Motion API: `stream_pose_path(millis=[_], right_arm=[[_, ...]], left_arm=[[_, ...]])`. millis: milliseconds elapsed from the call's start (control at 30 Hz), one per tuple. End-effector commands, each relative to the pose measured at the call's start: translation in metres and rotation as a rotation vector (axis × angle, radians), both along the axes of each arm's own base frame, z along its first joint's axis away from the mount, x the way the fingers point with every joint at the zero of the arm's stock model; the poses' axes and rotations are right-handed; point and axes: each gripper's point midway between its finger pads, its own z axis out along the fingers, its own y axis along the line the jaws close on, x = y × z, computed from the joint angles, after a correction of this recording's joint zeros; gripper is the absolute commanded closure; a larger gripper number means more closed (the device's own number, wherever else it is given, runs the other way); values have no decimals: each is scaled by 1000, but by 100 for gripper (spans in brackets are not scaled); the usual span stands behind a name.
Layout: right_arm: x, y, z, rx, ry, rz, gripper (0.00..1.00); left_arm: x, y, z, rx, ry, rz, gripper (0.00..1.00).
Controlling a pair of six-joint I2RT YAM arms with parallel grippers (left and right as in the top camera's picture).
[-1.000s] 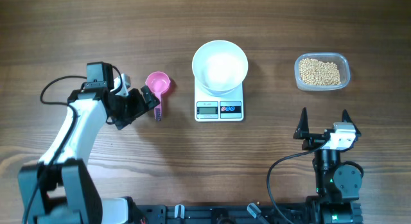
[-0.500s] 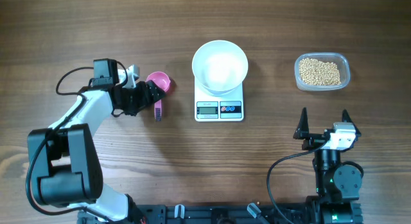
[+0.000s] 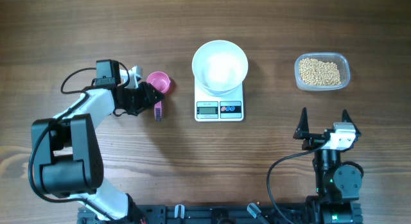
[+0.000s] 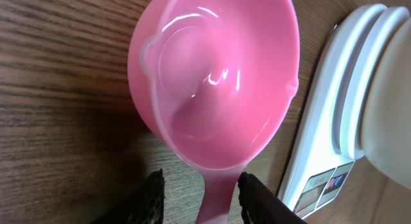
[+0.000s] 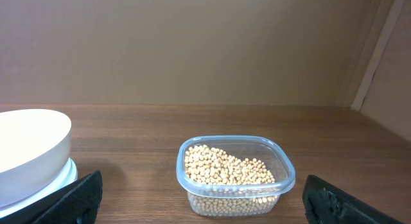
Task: Scoop item into bowl and weigh 150g on scale
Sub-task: 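Close the left gripper on the scoop handle and lift it, then bring the scoop above the bowl and grasp its handle with the right gripper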
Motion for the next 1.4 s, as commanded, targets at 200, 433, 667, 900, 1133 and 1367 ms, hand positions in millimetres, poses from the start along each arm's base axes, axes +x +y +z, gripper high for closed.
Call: stream_pose_path(millis=[200,433,667,900,1133,1367], right_arm=[[0,3,1,9,-8,18,0],[0,3,1,9,-8,18,1],[0,3,1,9,-8,18,0],[-5,47,27,290,-92,287,0],[-27,18,112,1099,-447,364,0],[-29,14,239,644,-462,233,0]], left_arm=[[5,-1,0,-31,18,39,96],[19,-16,31,-216,-23,68,96],[39,1,184,-574,-279,134,96],[20,2,302,-568,-586,159,96],[10,-32,309,-616,-541,106,96],[21,-75,341,-655,-660,148,96]])
